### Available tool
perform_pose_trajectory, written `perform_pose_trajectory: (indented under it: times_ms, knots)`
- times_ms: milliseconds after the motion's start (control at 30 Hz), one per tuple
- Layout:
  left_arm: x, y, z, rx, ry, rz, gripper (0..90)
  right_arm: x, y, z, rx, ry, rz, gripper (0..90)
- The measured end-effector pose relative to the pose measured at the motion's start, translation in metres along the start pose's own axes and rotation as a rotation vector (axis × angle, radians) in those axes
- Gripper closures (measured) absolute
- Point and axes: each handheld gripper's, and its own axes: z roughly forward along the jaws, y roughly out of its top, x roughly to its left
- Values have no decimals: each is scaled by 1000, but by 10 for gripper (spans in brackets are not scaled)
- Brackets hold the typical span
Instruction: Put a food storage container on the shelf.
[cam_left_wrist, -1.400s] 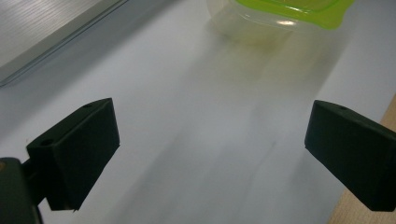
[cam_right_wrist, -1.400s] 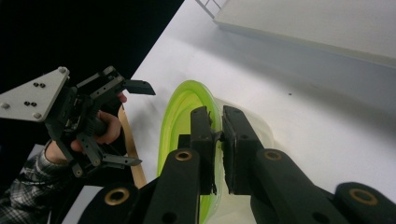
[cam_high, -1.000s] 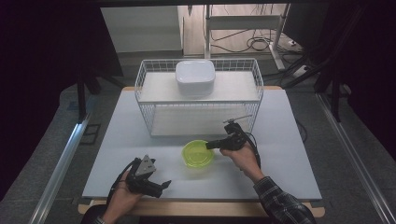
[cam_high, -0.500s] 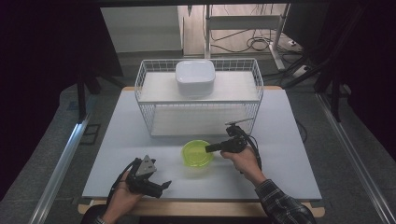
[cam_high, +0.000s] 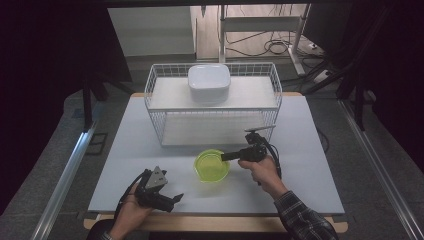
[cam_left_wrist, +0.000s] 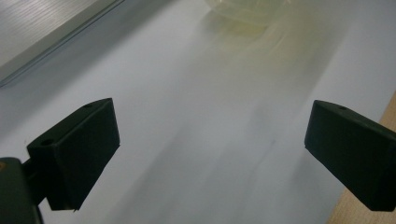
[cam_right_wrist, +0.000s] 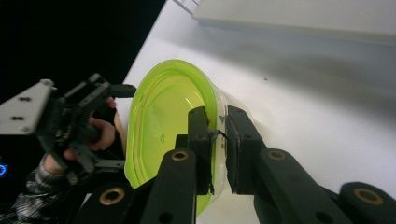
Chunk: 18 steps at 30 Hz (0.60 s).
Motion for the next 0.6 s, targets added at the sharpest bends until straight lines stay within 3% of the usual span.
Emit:
perform_pose_trajectory:
  times_ms: [300,600]
  knots:
    - [1,1,-2,-19,8,-11,30,25,9,-24,-71,36,-53,814]
    - [2,1,-3,-19,7,-12,30,52,28,-51,-133,55,-87,814]
